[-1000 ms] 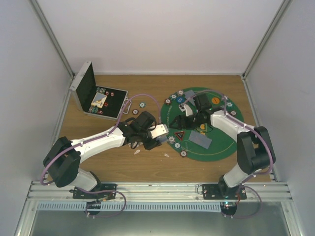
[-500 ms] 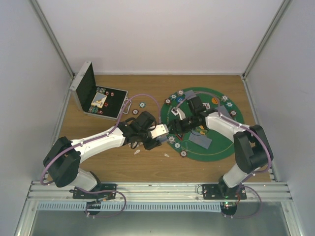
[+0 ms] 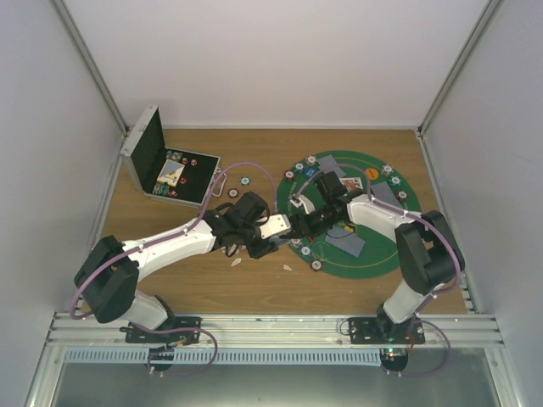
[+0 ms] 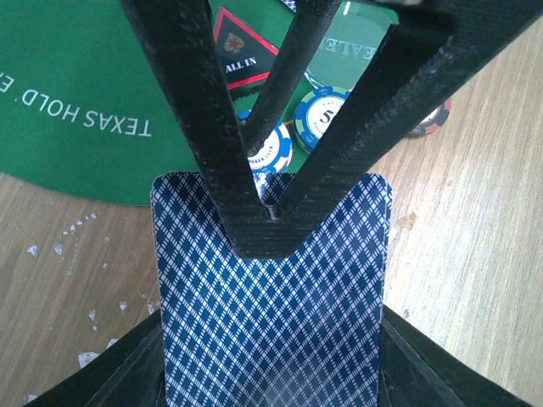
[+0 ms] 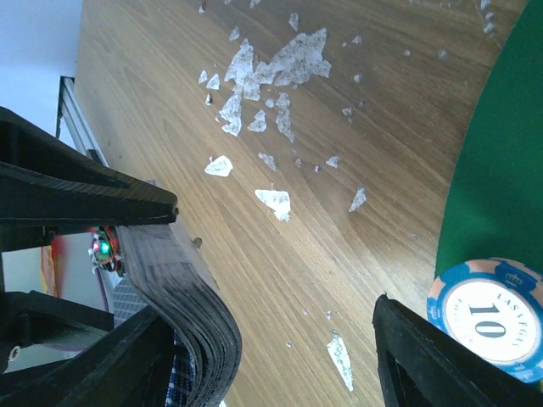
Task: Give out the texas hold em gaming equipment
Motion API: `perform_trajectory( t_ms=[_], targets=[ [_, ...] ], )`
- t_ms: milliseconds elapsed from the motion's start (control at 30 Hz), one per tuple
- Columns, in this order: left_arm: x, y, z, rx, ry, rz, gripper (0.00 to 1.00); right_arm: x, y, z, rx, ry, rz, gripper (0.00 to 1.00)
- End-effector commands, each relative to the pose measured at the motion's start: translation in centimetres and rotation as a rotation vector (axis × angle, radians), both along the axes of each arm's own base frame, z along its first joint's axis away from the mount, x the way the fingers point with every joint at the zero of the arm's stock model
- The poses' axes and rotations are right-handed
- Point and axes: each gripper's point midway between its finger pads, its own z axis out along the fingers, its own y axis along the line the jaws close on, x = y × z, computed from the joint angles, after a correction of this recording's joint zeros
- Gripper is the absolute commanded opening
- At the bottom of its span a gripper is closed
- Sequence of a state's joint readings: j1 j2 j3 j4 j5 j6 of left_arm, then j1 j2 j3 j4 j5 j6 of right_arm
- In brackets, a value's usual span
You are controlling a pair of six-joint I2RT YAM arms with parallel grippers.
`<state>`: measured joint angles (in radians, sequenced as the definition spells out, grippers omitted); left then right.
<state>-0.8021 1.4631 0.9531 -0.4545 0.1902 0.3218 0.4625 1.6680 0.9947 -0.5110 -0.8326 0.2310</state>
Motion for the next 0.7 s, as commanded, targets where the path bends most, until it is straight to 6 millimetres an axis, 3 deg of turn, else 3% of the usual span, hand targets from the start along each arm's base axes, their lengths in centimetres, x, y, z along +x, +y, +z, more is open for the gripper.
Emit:
perform_trajectory(
  t_ms=[0, 667],
  targets=[
    [0.6, -0.7, 1.4, -0.055, -0.036, 0.002, 0.56, -0.7, -0.3, -1.0, -0.048, 0.003, 0.015, 0.64],
    [0.5, -0.7, 1.5, -0.059, -0.039, 0.002, 0.56, -0.2, -2.4, -0.4, -0.104, -0.042, -0.025, 0.57]
  ],
)
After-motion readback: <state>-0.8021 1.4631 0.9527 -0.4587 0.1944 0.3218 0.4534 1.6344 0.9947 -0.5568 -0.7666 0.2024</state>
